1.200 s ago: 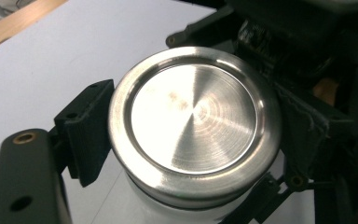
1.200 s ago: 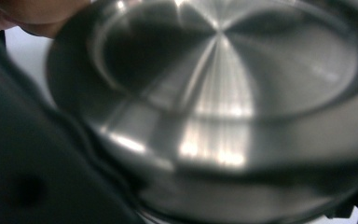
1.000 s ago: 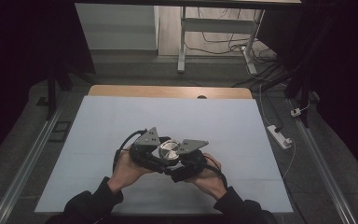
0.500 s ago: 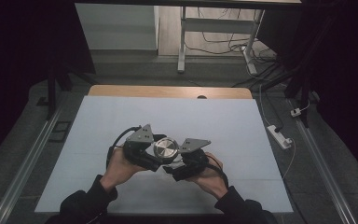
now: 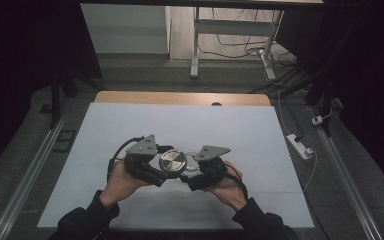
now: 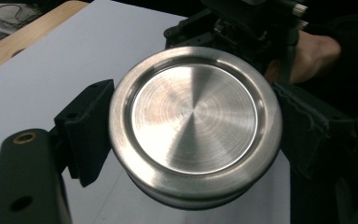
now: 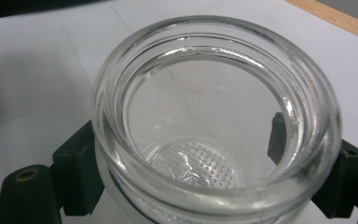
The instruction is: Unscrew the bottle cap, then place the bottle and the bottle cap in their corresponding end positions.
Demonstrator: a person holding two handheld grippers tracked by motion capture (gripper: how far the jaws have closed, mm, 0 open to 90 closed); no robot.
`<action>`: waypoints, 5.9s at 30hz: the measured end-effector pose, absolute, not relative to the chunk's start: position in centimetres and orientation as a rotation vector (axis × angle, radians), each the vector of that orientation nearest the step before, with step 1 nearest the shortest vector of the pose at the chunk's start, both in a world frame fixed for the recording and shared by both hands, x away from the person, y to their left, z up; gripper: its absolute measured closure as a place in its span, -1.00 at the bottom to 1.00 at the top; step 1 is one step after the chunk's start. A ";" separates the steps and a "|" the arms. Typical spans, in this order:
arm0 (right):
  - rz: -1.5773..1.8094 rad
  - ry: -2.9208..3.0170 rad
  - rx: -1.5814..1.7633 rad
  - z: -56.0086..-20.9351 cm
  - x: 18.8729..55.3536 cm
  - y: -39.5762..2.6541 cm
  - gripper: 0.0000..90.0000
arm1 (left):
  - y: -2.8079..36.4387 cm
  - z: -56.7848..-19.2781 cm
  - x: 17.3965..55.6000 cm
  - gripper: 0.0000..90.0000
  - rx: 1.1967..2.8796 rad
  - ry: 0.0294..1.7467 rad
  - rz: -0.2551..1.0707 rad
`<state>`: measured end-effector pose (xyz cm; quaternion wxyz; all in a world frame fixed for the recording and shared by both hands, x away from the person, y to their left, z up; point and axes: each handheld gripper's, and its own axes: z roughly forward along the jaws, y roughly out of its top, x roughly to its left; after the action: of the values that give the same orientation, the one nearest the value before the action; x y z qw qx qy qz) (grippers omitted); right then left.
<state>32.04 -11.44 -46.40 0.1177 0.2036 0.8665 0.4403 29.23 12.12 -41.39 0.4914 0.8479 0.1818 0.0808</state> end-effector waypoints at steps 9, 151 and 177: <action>1.287 2.514 0.618 -46.2 32.6 -12.0 -0.67 | 12.7 -41.6 28.0 -0.58 2.042 0.424 0.172; 1.189 2.515 0.784 -50.4 43.7 -7.3 -0.99 | 7.2 -54.1 30.9 -0.89 2.316 0.558 0.107; 1.188 2.491 0.726 -48.0 42.3 -8.8 -1.00 | 11.2 -51.3 29.9 -1.00 2.166 0.646 0.048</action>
<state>42.30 -8.82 -48.00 0.1435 0.2518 0.8638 0.4120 29.92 11.23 -51.32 0.4263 0.8666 0.2585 0.0192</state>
